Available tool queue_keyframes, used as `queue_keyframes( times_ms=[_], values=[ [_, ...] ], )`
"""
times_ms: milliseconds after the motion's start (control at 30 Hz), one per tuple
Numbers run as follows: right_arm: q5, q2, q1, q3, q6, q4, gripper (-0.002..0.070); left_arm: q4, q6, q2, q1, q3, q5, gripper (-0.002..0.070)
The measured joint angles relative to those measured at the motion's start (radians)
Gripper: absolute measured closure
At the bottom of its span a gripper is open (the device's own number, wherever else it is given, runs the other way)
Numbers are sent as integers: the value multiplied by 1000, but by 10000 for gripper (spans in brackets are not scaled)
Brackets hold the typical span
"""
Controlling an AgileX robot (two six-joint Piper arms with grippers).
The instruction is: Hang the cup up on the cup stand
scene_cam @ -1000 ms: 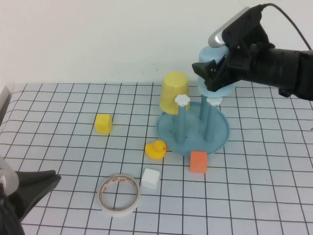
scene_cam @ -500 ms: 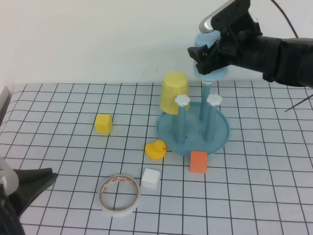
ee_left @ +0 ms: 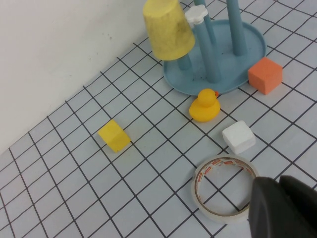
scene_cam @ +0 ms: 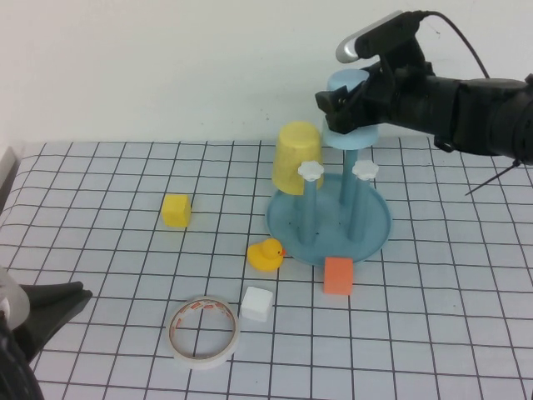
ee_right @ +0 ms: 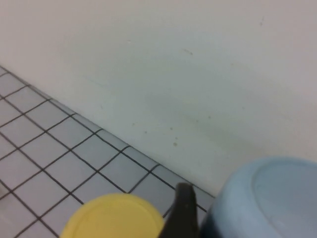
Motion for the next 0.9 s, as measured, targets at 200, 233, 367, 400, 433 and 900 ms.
queue_keyframes(
  times_ms=[200, 233, 367, 400, 433, 900],
  values=[
    [-112, 0, 0, 0, 46, 6, 13, 2, 0, 0, 0, 0, 2, 676],
    [-122, 0, 0, 0, 49, 6, 6, 2, 0, 0, 0, 0, 3, 676],
    [-115, 0, 0, 0, 60, 8, -6, 2, 0, 0, 0, 0, 8, 676],
    [-104, 0, 0, 0, 65, 8, -6, 4, 0, 0, 0, 0, 8, 676],
    [-92, 0, 0, 0, 75, 8, -6, 4, 0, 0, 0, 0, 8, 676],
    [-67, -351, 0, 145, 276, 8, 570, 34, -160, -201, 0, 158, 38, 676]
  ],
)
